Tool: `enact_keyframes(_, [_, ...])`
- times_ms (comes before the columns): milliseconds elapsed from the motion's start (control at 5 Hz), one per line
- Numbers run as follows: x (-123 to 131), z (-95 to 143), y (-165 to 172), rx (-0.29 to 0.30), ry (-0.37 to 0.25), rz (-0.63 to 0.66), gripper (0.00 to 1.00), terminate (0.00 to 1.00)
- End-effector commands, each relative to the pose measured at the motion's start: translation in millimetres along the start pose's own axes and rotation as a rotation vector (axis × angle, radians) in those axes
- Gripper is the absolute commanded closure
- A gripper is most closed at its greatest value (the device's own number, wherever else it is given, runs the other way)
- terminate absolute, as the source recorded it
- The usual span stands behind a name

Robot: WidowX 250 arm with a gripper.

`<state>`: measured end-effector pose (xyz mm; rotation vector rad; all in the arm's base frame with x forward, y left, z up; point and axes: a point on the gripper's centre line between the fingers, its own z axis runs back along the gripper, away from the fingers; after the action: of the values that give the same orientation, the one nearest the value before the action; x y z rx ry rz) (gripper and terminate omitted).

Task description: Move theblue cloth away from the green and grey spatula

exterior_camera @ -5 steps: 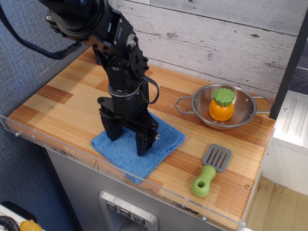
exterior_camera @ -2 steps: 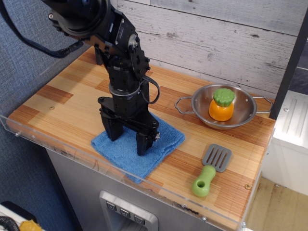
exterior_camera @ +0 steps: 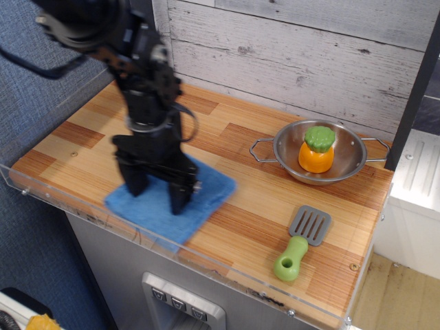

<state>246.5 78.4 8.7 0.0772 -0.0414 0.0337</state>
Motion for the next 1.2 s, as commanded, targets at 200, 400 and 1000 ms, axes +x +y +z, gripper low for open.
enact_keyframes(200, [7,18,64,-0.004,-0.057,0.162,0.0,0.0])
enact_keyframes(400, [21,20,80,-0.022,-0.074,0.18,0.0,0.0])
enact_keyframes(1000, [34,32,93,-0.033,-0.1,0.167,0.0,0.0])
